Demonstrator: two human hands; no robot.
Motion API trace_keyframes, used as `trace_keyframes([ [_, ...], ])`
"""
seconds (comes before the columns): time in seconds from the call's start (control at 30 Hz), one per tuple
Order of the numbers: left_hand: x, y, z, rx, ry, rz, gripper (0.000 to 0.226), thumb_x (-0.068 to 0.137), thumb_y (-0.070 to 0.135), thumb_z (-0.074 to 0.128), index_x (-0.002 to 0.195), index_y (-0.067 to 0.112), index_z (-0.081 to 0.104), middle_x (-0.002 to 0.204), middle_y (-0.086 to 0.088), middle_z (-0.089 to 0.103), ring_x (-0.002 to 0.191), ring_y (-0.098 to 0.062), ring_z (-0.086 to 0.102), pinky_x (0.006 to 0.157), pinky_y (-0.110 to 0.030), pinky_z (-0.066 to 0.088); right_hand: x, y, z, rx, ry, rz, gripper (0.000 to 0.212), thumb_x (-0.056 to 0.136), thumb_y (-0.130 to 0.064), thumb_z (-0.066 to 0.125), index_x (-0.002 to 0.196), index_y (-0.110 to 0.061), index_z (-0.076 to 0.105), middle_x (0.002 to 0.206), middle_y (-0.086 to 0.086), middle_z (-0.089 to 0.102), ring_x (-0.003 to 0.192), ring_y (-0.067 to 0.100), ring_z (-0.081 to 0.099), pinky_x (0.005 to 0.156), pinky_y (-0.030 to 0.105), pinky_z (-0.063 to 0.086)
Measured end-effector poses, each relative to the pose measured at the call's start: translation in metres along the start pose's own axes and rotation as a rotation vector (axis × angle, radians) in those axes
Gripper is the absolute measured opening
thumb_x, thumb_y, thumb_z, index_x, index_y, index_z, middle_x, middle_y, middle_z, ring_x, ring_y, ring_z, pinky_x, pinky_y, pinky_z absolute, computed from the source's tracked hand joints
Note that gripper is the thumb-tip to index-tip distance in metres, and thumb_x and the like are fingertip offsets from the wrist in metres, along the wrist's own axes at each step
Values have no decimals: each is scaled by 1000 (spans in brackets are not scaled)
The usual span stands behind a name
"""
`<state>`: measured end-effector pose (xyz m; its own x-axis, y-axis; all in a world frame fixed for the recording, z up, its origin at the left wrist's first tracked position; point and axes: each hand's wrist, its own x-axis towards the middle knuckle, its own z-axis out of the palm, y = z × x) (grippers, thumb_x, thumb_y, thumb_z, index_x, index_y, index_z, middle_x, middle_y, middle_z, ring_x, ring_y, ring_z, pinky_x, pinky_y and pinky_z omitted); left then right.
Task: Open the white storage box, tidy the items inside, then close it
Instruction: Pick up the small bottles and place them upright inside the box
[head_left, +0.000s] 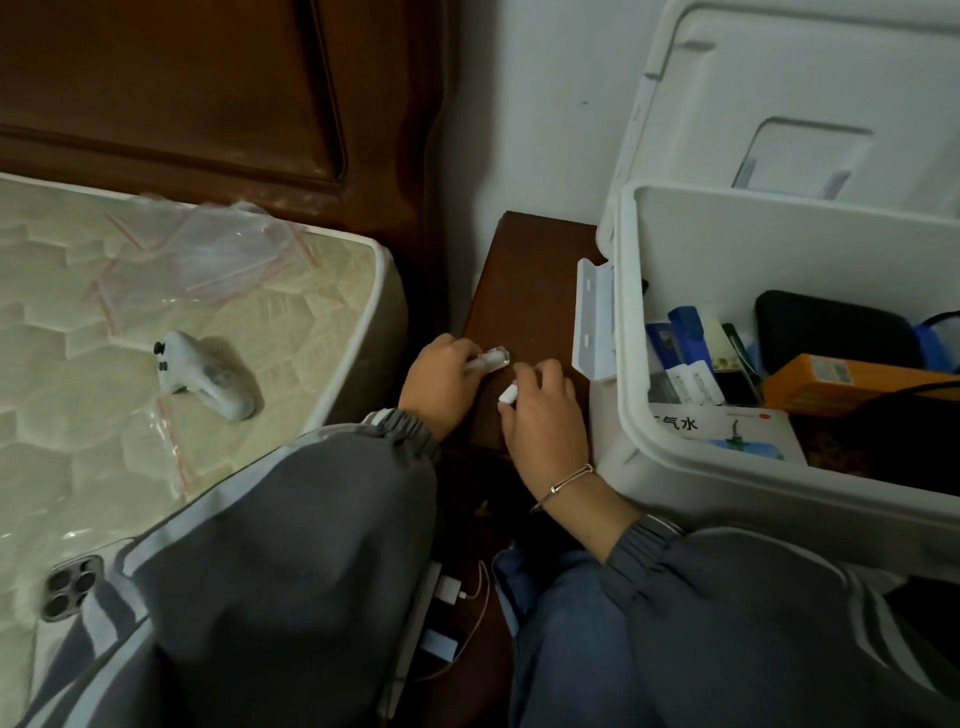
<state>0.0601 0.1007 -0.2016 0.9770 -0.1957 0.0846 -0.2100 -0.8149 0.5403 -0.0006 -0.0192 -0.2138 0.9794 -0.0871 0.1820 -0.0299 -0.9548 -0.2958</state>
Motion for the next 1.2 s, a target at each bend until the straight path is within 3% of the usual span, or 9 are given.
trace_keyframes([
  [0.13, -12, -15, -37, -159, -58, -92, 23, 92, 25, 60, 107, 11, 70, 104, -7, 66, 95, -18, 61, 79, -21, 43, -3, -2, -4, 17, -21, 1, 28, 87, -27, 59, 110, -13, 57, 116, 11, 44, 105, 28, 47, 90, 38, 46],
  [0.23, -29, -23, -70, -362, -94, -146, 19, 92, 19, 61, 104, 9, 71, 90, -5, 68, 77, -8, 60, 63, -5, 42, -5, -3, -5, -34, -70, -46, 30, 88, -35, 58, 107, -13, 56, 114, 12, 45, 98, 29, 49, 82, 35, 47],
  [0.4, -57, -14, -113, -703, -69, -252, 24, 92, 10, 59, 110, -2, 67, 82, -5, 64, 65, -1, 59, 66, -13, 49, -17, -7, -16, -140, -58, -199, 34, 84, -42, 61, 92, -9, 61, 90, 12, 60, 80, 30, 59, 61, 33, 46],
  [0.5, -70, 1, -133, -832, -98, -263, 22, 93, 8, 55, 111, -2, 64, 80, -6, 61, 68, -8, 57, 68, -20, 48, -30, -13, -26, 62, -105, -161, 37, 94, -43, 44, 96, -8, 56, 97, 10, 58, 89, 28, 57, 66, 32, 39],
  [0.63, -82, 31, -152, -927, -171, -221, 15, 97, 9, 49, 94, 7, 64, 74, -4, 58, 66, -9, 52, 66, -19, 45, -62, -25, -63, 320, -93, -196, 32, 94, -47, 40, 77, -20, 46, 69, -3, 54, 70, 23, 58, 48, 25, 25],
  [0.73, -87, 58, -160, -907, -195, -191, 21, 98, 13, 46, 87, 9, 64, 72, -3, 57, 65, -9, 50, 66, -21, 43, -85, -29, -106, 651, -197, -160, 34, 93, -47, 44, 70, -23, 48, 62, -2, 61, 60, 12, 59, 55, 30, 43],
  [0.87, -92, 89, -161, -865, -227, -160, 24, 99, 17, 46, 83, 12, 63, 73, -3, 55, 66, -10, 49, 64, -19, 43, -101, -19, -172, 1076, -283, -29, 28, 94, -37, 49, 74, -21, 59, 54, -4, 58, 46, 2, 52, 51, 14, 43],
  [1.0, -91, 118, -153, -858, -272, -122, 23, 99, 20, 46, 89, 8, 63, 73, -2, 55, 65, -9, 49, 63, -16, 44, -85, 16, -232, 1381, -356, 180, 25, 93, -33, 50, 101, -15, 65, 68, 2, 68, 52, 9, 60, 46, 17, 47],
  [1.2, -73, 150, -134, -794, -313, -45, 31, 98, 22, 48, 101, -4, 66, 73, -2, 58, 65, -7, 52, 63, -17, 46, -47, 75, -265, 1626, -459, 323, 25, 93, -21, 53, 104, 0, 61, 85, 10, 75, 81, 21, 73, 60, 23, 57],
])
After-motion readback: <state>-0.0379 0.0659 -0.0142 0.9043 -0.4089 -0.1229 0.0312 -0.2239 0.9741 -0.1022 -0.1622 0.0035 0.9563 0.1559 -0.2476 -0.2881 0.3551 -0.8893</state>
